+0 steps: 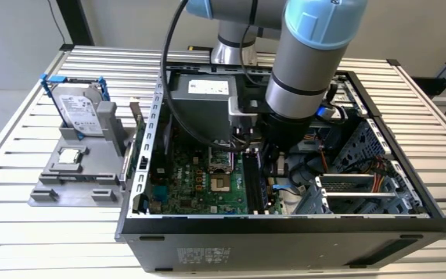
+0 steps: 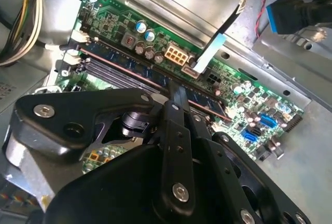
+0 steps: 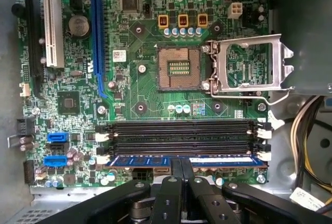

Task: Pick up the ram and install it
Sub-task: 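Press down the ram until it locks into place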

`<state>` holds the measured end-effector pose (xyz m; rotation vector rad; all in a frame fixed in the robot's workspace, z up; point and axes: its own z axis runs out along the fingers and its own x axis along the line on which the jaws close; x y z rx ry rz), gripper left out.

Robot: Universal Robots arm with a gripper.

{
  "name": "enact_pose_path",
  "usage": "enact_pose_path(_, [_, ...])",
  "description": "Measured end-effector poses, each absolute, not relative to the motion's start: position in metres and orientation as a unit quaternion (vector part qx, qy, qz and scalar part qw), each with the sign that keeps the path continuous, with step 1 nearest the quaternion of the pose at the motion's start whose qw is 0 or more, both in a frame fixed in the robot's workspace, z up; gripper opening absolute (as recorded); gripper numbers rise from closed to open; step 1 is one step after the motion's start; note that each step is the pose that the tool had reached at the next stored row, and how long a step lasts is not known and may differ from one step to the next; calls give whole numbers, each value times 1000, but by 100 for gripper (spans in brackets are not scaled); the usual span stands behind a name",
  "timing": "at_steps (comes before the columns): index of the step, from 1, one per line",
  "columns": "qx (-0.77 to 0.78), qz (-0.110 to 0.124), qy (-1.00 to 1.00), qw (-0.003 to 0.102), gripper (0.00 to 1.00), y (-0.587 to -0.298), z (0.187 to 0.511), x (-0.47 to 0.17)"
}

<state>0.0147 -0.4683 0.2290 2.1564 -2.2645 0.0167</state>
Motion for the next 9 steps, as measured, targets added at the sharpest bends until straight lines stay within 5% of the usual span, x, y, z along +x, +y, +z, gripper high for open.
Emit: enact_pose_path(9, [690,6,-724,9,0,-468,219,15])
